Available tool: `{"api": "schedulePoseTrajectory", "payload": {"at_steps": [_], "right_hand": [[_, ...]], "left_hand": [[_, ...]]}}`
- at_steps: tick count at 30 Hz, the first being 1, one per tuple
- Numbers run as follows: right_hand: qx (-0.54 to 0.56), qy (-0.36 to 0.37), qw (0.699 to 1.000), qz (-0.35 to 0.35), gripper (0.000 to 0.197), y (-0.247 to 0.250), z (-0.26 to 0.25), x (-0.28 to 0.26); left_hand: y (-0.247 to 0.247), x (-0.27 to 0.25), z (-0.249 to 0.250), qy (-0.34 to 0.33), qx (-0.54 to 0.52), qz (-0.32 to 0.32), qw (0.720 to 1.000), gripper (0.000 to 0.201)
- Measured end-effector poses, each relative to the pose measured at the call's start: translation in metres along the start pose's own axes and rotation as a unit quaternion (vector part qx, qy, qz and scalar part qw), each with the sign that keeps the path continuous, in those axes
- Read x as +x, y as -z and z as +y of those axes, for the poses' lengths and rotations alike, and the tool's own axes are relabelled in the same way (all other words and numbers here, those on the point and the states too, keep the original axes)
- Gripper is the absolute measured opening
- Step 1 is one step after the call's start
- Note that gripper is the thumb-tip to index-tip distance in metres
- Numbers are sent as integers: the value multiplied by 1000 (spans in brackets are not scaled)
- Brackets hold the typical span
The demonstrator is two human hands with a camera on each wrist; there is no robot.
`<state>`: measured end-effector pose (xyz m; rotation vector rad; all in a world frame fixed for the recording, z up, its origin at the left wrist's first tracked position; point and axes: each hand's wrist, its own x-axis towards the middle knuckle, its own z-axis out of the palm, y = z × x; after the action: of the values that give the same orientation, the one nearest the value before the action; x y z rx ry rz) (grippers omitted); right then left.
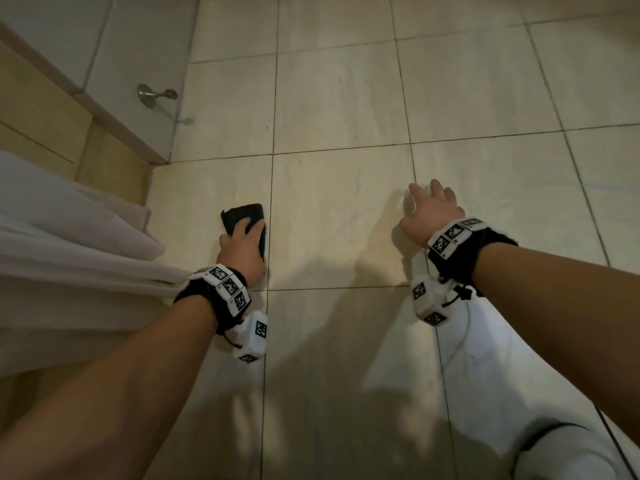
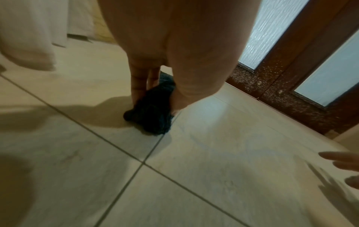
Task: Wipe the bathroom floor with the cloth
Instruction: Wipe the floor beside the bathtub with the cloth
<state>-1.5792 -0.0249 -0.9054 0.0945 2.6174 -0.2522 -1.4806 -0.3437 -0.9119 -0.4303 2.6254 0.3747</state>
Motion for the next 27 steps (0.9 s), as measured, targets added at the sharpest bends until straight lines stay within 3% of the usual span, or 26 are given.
{"api": "schedulePoseTrajectory", "payload": {"at_steps": [4,7,10,16,20,27], "right_hand": [[-13,-17,1000,-2,62,5,9,8],[-4,-22,999,-46,63,4,14,13],[-10,-27,998,-62,69,-2,14,13],[-30,-25,999,-25,75,-11,10,11],[-36,-22,999,-30,78,-15,12,15],[-39,-20,998,-36,77,-15,14,17]], "left_hand": [[-5,5,12,-52,-23,36,998,73],[-6,12,14,-67,-28,52,996,73],[-2,26,10,-68,20,36,997,72],[22,62,5,-53,170,-5,984,76],[30,79,12,-39,179,-5,983,74],[34,107,38,-85,176,3,981,71]]}}
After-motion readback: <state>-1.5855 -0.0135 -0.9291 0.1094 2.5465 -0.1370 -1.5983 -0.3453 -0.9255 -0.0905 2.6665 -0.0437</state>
